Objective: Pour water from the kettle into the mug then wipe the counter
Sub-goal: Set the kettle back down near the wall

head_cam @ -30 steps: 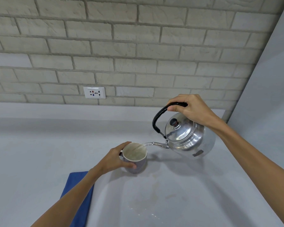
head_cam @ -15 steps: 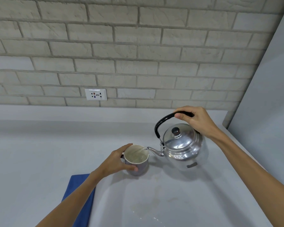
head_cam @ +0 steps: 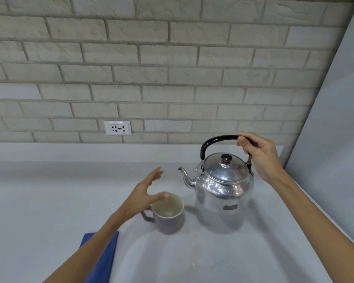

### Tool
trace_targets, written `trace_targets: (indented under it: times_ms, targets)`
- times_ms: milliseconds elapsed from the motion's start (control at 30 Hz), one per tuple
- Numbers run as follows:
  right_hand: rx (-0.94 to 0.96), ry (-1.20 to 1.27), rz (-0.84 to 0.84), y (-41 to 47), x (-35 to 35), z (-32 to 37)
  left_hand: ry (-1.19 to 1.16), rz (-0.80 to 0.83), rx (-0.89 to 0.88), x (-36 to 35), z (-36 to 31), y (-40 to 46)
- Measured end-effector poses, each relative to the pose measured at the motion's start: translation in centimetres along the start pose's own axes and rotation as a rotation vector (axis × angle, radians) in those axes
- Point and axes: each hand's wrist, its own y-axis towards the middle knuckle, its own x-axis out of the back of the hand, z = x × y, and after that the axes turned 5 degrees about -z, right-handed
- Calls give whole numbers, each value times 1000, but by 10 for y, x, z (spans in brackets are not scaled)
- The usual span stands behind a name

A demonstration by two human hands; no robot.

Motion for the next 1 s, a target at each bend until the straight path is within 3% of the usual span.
trace_targets:
  times_ms: [200,367,667,1000]
  targets:
    - [16,21,-16,21,-3,-5,-70,-76,-223,-1,-96,58]
    - [14,34,-4,25,-14,-28,-80,34,-229,-27,-122,97]
    - [-75,62,-15,30,-30,-110,-77,-84,-123,-73,-69,141]
    - [-196,76,-26,53,-45,-177,-30,-88,-27,-93,-20,193]
